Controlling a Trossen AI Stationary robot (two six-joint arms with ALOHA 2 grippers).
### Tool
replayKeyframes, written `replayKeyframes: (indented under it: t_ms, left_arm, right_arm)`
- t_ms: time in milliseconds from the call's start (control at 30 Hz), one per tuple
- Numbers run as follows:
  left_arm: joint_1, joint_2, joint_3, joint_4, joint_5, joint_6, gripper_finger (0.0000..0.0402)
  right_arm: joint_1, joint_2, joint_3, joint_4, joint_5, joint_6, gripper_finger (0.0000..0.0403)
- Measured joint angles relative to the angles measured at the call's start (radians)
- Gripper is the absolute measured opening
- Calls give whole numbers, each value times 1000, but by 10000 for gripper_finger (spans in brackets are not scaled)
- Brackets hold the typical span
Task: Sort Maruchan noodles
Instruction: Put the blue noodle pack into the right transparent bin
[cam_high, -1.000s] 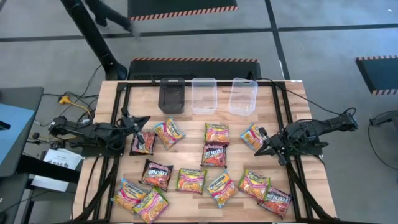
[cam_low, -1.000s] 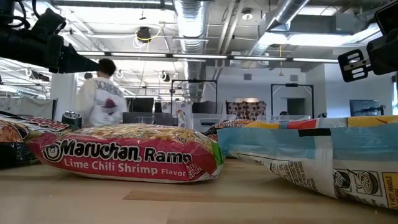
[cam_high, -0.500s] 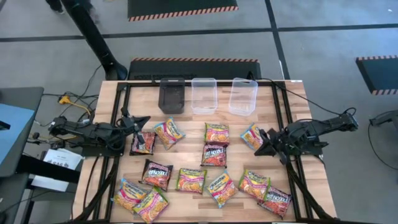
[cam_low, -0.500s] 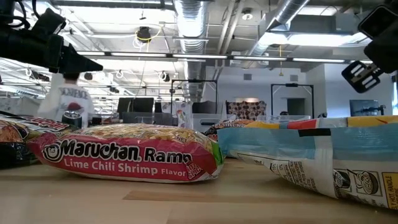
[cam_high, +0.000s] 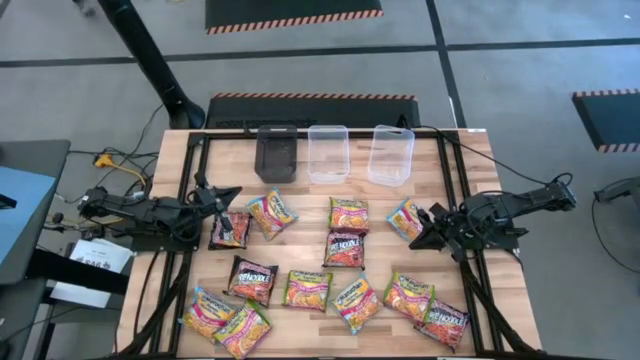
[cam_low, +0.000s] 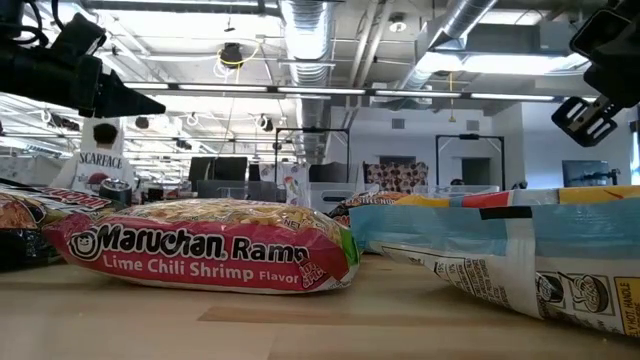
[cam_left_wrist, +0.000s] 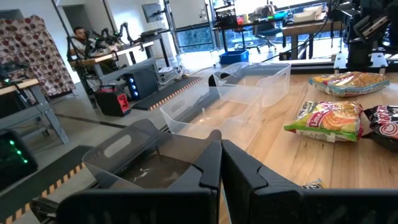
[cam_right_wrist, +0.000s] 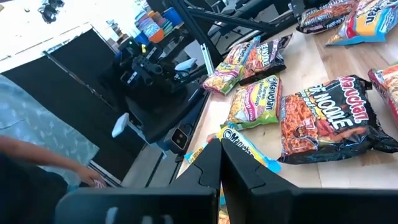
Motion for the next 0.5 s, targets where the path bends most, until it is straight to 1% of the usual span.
replayKeyframes:
  t_ms: [133, 267, 367, 500]
  left_arm:
    - [0, 0, 0, 0, 0, 0, 0]
    - [0, 0, 0, 0, 0, 0, 0]
    - [0, 0, 0, 0, 0, 0, 0]
    - [0, 0, 0, 0, 0, 0, 0]
  right_arm:
    - [-4, 0, 0, -2, 0, -53, 31]
    - [-13, 0, 0, 12, 2, -38, 36]
    - [-15, 0, 0, 44, 2, -32, 50]
    - [-15, 0, 0, 125, 2, -38, 78]
